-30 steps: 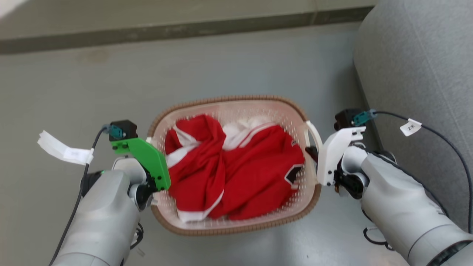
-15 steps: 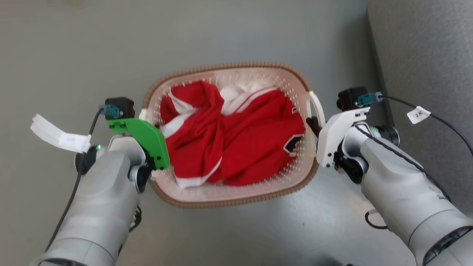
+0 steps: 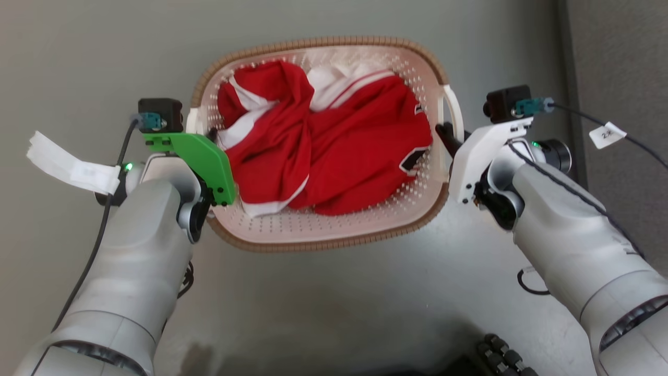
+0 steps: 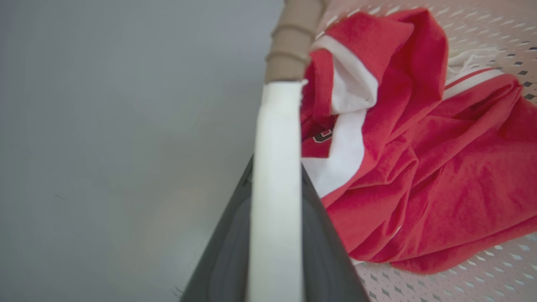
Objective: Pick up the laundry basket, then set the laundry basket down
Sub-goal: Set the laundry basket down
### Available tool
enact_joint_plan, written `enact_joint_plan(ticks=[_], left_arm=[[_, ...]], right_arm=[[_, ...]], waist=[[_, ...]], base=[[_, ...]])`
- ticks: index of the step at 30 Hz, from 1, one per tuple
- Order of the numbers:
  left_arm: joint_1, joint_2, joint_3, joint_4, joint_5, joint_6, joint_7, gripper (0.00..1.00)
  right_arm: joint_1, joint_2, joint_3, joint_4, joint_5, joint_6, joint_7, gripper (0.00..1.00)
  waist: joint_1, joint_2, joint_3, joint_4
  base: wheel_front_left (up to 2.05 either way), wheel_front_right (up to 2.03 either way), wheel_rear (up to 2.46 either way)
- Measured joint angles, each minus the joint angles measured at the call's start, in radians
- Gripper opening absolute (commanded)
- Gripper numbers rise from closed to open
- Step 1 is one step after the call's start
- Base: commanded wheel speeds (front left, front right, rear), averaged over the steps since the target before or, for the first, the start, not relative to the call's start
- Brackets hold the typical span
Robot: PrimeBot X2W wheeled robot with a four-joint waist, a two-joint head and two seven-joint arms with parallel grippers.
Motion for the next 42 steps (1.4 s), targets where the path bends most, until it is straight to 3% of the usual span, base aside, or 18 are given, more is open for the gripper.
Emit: enact_joint_plan(ticks=[16, 36, 37, 38, 39, 40, 42], left_arm=[[-0.047, 0.0, 0.003, 0.03, 0.005, -0.012, -0.055, 0.0], [-0.069, -0.001, -0.002, 0.063, -0.015, -0.041, -0.058, 0.0], [-0.069, 0.0, -0.005, 0.063, -0.016, -0.041, -0.06, 0.0], [-0.07, 0.003, -0.006, 0.063, -0.016, -0.041, -0.064, 0.29], [-0.07, 0.007, -0.008, 0.063, -0.016, -0.047, -0.063, 0.82], [-0.07, 0.011, -0.006, 0.061, -0.017, -0.051, -0.065, 1.0], [-0.07, 0.012, -0.004, 0.058, -0.027, -0.056, -0.07, 1.0]], right_arm=[[-0.067, -0.001, 0.006, 0.034, 0.002, 0.001, -0.045, 0.0], [-0.085, 0.015, 0.015, 0.053, 0.039, 0.001, -0.039, 0.0], [-0.085, 0.015, 0.016, 0.05, 0.04, 0.001, -0.043, 0.33], [-0.085, 0.015, 0.016, 0.046, 0.046, 0.001, -0.046, 0.77], [-0.085, 0.015, 0.015, 0.038, 0.063, 0.001, -0.048, 1.0], [-0.087, 0.013, 0.015, 0.034, 0.072, 0.001, -0.048, 1.0], [-0.087, 0.013, 0.005, 0.032, 0.084, 0.001, -0.053, 1.0]], waist=[[0.0, 0.0, 0.16, 0.007], [0.0, 0.0, 0.201, 0.006], [-0.0001, 0.0, 0.201, 0.006], [0.0, 0.0, 0.201, 0.006], [-0.0001, 0.0, 0.201, 0.006], [-0.0001, 0.0, 0.201, 0.006], [-0.0001, 0.0, 0.2, 0.007]], base=[[0.0, 0.0, 0.0], [0.0, 0.0, 0.0], [0.0, 0.0, 0.0], [0.0, 0.0, 0.0], [0.0, 0.0, 0.0], [0.0, 0.0, 0.0], [0.0, 0.0, 0.0]])
